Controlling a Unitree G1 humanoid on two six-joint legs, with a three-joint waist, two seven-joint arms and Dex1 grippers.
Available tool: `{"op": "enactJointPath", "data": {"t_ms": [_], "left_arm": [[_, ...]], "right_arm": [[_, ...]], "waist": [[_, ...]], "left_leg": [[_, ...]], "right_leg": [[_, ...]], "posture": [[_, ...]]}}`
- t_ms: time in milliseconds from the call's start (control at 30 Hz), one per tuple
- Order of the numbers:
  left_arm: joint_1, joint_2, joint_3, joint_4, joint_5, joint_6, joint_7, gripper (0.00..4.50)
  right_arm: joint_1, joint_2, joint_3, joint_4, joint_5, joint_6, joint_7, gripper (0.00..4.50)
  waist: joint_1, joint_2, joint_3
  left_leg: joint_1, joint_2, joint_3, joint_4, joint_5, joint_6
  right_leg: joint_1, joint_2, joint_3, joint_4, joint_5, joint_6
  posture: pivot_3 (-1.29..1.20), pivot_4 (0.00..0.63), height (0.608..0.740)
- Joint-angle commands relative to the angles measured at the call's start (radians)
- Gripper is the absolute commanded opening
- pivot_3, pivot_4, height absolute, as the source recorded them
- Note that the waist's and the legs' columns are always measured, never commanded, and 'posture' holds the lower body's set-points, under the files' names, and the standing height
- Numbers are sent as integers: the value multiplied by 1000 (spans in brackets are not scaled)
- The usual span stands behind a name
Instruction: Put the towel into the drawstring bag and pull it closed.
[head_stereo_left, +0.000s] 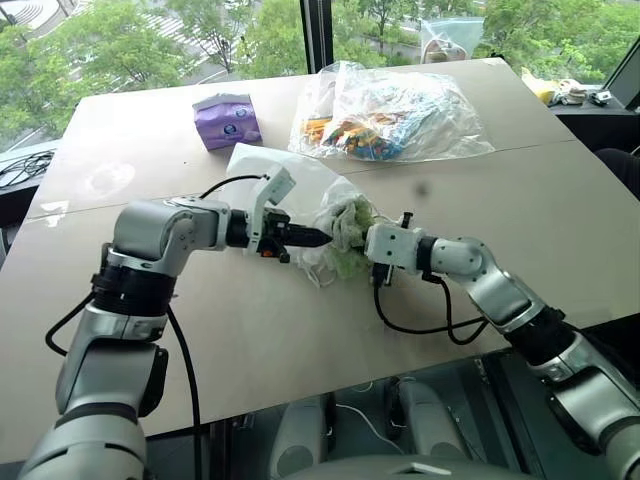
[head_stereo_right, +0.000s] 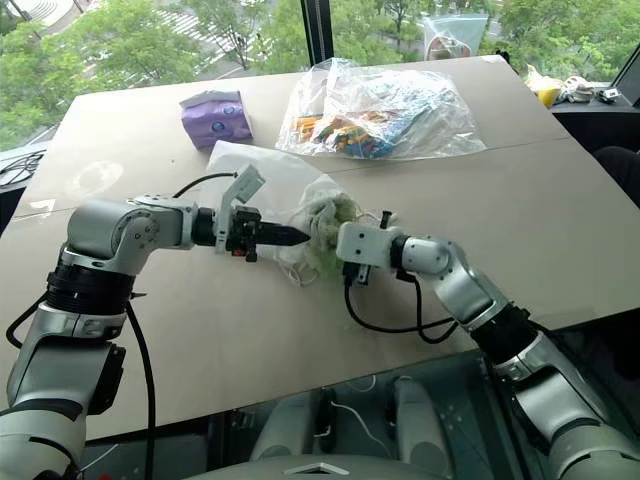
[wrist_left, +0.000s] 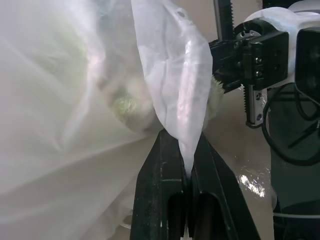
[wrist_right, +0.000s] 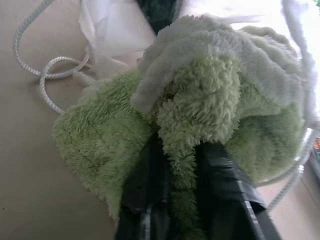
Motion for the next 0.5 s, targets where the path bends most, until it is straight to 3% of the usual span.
{"op": "enactJointPath", "data": {"t_ms": [33,233,500], "left_arm": [[-5,24,0,-41,-9,-21,-56,0],[20,47,-18,-88,-20,-17,-123,0],[36,41,-22,-133,-44,0,-172,0]], "right_arm": [[-20,77,-40,22,21,-39,-15,74],[5,315,-243,5,315,87,-27,74],[62,510,-393,-137,737,436,-4,74]], "waist": [[-2,0,0],[-1,0,0],[1,0,0]], "left_leg": [[0,0,0,0,0,0],[0,2,-2,1,0,-1],[0,2,-1,1,0,-1]], "right_leg": [[0,0,0,0,0,0],[0,3,0,1,0,0],[0,0,0,1,0,0]], "posture": [[0,150,740],[0,150,740],[0,150,740]]}}
